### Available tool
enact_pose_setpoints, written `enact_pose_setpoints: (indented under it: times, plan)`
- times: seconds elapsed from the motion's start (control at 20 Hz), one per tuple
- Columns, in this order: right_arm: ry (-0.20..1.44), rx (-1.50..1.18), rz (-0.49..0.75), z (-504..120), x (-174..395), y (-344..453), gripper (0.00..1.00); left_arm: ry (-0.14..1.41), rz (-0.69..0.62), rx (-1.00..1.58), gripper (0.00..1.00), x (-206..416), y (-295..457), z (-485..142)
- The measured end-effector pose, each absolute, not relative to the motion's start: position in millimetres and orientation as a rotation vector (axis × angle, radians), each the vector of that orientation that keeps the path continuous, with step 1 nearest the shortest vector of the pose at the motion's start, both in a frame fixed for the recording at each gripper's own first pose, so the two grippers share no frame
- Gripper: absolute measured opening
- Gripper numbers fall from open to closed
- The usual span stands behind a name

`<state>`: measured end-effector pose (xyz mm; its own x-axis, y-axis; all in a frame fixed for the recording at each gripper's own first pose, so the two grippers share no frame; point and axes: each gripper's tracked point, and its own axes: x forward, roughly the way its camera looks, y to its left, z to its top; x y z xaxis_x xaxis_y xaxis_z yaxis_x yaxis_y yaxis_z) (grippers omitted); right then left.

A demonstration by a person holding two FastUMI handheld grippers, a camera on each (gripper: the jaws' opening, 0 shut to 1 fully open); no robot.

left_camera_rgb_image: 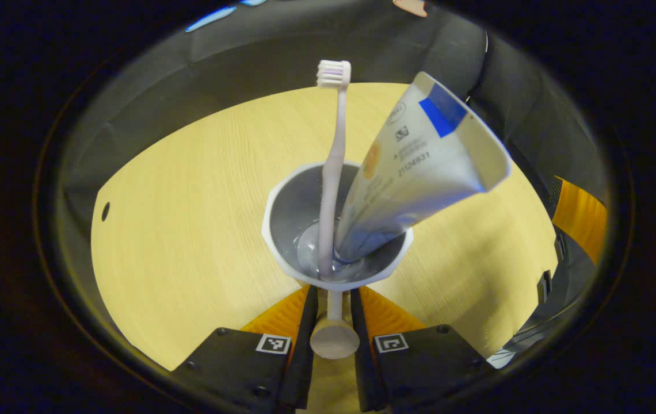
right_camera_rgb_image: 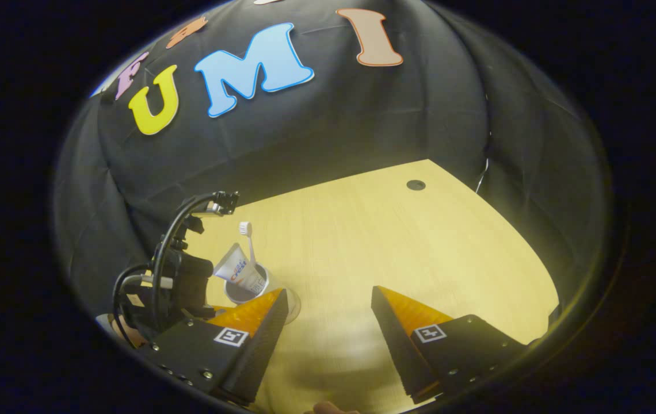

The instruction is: Put the toothbrush and toothpaste on the desktop into the cup, then pick up the cup and place it on the coaster on the desktop.

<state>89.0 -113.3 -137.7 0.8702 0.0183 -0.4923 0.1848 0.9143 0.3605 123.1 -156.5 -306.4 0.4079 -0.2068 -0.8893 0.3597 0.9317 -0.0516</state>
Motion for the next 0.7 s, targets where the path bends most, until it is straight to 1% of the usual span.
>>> enact_pose_setpoints:
  times: [0.05, 0.1, 0.25, 0.35, 0.5, 0.55, 0.6, 0.65, 0.7]
  plan:
    - [0.509, 0.402, -0.085, -135.5, 87.7, -112.2, 0.89, 1.078, -0.362, 0.149, 0.41, 122.7, -156.4, -305.1]
    - [0.503, 0.392, -0.081, -132.5, 86.7, -111.7, 0.89, 1.055, -0.359, 0.141, 0.48, 123.8, -155.5, -302.3]
    - [0.482, 0.368, -0.056, -123.2, 83.0, -108.9, 0.89, 0.988, -0.336, 0.117, 0.59, 128.7, -151.8, -292.1]
    - [0.463, 0.348, -0.032, -113.7, 78.3, -103.3, 0.89, 0.948, -0.311, 0.088, 0.61, 130.0, -152.3, -286.6]
    - [0.420, 0.304, -0.003, -97.3, 69.2, -98.4, 0.89, 0.863, -0.269, 0.035, 0.68, 130.1, -150.3, -273.5]
    - [0.404, 0.291, 0.008, -91.7, 65.6, -95.5, 0.88, 0.826, -0.253, 0.023, 0.63, 130.2, -147.7, -266.6]
    - [0.387, 0.277, 0.019, -86.2, 61.5, -93.0, 0.85, 0.785, -0.241, 0.010, 0.77, 130.3, -146.6, -259.9]
    - [0.373, 0.263, 0.025, -81.9, 58.6, -91.2, 0.92, 0.746, -0.223, 0.000, 0.77, 131.3, -144.7, -252.9]
    - [0.360, 0.251, 0.033, -76.8, 53.8, -88.6, 0.89, 0.710, -0.208, -0.010, 0.77, 130.7, -142.8, -245.6]
